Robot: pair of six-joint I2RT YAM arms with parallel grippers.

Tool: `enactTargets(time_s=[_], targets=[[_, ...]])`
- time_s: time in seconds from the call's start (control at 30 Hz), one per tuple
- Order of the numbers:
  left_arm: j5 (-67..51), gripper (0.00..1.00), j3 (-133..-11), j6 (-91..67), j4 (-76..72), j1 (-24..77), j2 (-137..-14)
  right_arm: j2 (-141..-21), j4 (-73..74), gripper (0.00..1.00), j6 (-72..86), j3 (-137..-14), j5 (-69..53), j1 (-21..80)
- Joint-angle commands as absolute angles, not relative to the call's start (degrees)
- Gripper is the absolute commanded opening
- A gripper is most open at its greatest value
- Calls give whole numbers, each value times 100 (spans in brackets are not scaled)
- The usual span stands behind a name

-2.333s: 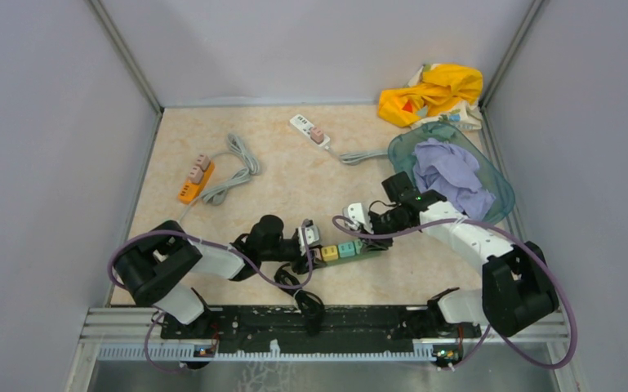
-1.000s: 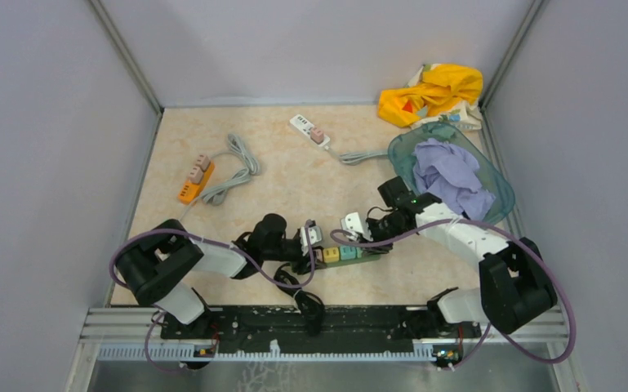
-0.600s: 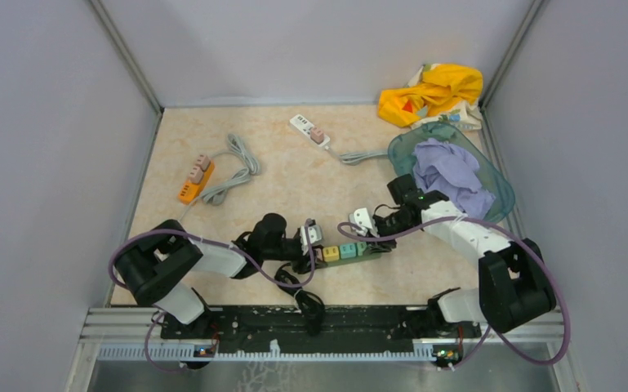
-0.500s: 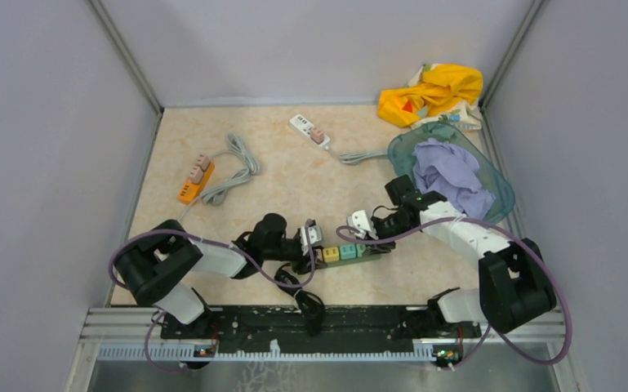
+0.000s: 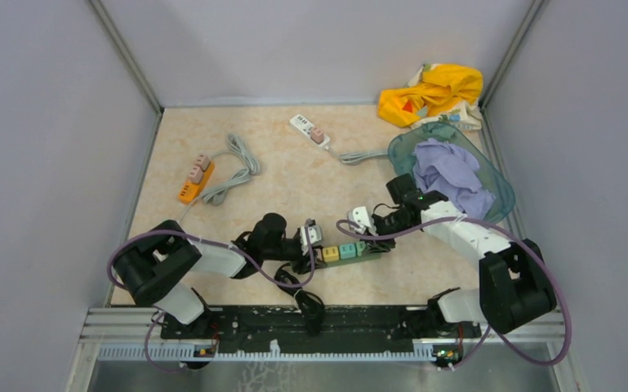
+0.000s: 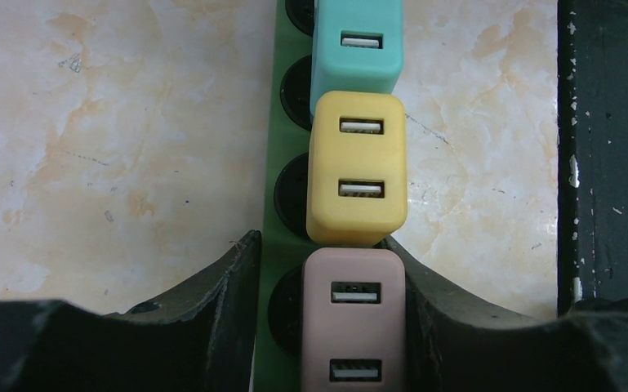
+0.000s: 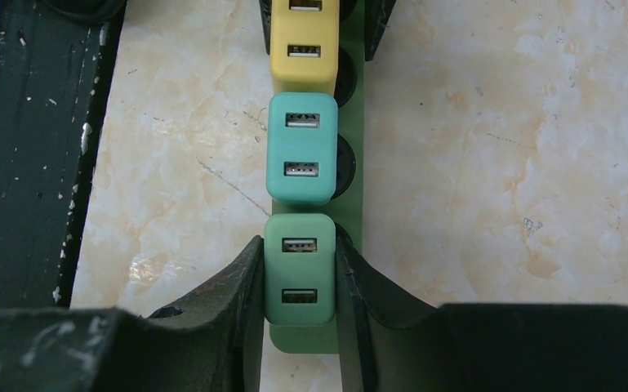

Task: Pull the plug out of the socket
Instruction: Remove the plug from the socket.

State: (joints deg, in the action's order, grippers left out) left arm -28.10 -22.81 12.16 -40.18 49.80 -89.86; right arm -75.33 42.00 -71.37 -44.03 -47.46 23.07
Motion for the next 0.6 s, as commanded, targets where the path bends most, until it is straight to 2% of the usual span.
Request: enactTargets(time_s=[0.0, 0.2, 0.47, 0.5, 0.57], targets=[[-2656, 0, -2205, 1117, -3454, 5009, -9039, -7285, 4501, 0, -7478, -4597, -5843, 2293], [-2648, 0, -2220, 1090, -3468, 5007, -9046, -7545, 4474, 0, -7393, -4657, -5973, 2843], [-2559, 1, -2177, 1064, -3467, 5004, -8912, -7515, 4171, 0, -7074, -4575, -5483, 2624], [-2546, 4, -2206, 1031, -3482, 5006, -8886, -7519, 4134, 0, -7052, -4545, -5558, 2632], [-2531, 21, -2225, 910, -3606, 5008, -8797, -7571, 4063, 0, -6949, -4551, -5571, 2743]])
